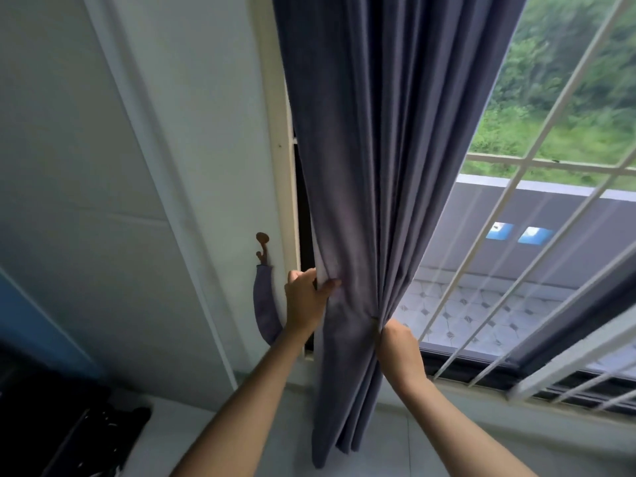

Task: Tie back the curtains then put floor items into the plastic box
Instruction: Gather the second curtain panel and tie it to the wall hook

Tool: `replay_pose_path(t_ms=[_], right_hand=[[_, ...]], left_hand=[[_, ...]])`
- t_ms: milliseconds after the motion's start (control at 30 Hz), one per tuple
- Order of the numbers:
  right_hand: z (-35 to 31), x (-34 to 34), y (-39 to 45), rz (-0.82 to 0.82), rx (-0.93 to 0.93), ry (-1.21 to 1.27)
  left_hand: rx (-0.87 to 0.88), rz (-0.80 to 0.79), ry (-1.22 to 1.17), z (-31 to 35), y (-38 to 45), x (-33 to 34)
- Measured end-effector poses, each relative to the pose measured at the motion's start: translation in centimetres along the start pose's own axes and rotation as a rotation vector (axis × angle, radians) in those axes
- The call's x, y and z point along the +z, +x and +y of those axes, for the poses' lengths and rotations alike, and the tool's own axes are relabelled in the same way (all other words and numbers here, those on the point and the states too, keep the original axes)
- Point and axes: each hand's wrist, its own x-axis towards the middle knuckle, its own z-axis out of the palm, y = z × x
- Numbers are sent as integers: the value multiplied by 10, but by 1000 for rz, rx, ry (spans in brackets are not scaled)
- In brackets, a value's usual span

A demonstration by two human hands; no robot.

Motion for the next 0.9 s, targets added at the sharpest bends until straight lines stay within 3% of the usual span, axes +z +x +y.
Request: replay_pose_path(t_ms=[167,300,500,700,800,900], right_hand=[[1,20,1,-15,24,-176],[-7,27,1,-51,58,-261],[-23,43,2,-65,40,-342],[-38,55,5,-59,71,-414],[-39,61,10,-120,71,-448],[-43,62,8,-128,54,-461]], left_hand=[[9,70,-149,7,-13,-2],[91,78,-68,13,-20,-7],[79,-89,-4,9,-22,-24],[20,-392,-88,11,-44,-45],[16,-393,-85,13,-50,-49],[-11,-294,-3,14,-51,-49]])
